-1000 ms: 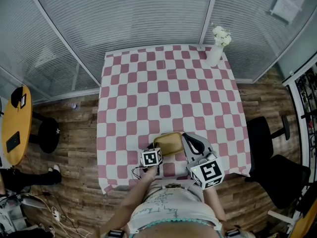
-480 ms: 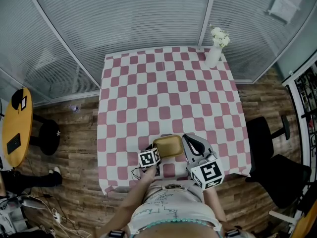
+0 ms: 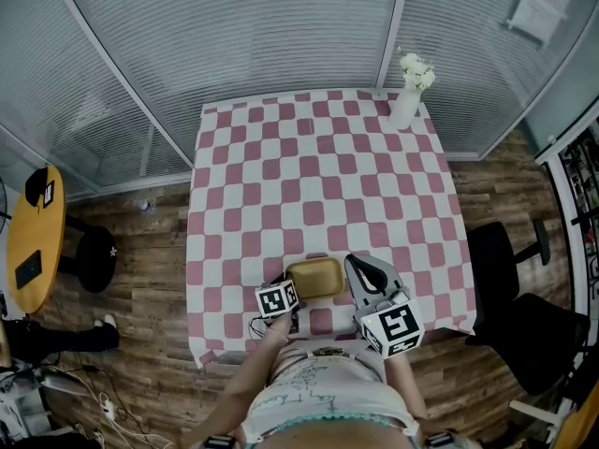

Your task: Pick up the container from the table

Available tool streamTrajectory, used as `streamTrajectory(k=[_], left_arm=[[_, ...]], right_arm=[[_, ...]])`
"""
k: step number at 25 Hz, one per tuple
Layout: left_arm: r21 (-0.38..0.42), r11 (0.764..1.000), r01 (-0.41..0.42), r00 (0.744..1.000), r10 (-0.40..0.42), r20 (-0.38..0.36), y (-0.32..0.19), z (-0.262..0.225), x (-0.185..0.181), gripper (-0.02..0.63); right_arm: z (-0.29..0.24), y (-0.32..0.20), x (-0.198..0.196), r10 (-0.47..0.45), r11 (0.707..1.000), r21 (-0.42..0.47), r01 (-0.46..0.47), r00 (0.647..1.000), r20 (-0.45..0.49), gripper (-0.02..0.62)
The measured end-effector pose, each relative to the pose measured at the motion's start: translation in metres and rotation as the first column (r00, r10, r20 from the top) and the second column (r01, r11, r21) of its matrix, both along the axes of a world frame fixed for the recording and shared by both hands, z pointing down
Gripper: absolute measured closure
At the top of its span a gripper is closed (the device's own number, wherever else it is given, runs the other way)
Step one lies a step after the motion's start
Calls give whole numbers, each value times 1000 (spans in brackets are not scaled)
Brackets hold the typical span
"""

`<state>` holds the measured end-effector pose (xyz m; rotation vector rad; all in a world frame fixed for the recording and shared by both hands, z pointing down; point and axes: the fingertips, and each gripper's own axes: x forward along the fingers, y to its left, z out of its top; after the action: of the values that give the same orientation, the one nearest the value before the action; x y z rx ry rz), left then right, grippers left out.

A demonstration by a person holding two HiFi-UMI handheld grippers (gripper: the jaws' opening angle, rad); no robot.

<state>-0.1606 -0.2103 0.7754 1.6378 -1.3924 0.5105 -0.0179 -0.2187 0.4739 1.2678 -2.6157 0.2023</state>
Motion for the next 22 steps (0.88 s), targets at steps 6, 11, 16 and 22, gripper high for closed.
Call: streamTrajectory(k=[6,11,16,22], left_arm=[[25,1000,6,1000,-5,-19,1,-15,-2,572],[46,999,8,1000,-6,-30,0,-29,-2,572],[83,996,19,999,-15,-47,-1,-46,-4,572],[135,990,27,999,-21,-47,-2,-72,-8,572]], right_arm=[[-1,6,0,-1,1000,1,1,1000,-1,603],[-1,11,3,-3,1000,1,3,1000,0,603],[0,16,3,-7,1000,-1,7,1000,-1,603],[1,22,5,-16,1000,-2,16,1000,-5,603]])
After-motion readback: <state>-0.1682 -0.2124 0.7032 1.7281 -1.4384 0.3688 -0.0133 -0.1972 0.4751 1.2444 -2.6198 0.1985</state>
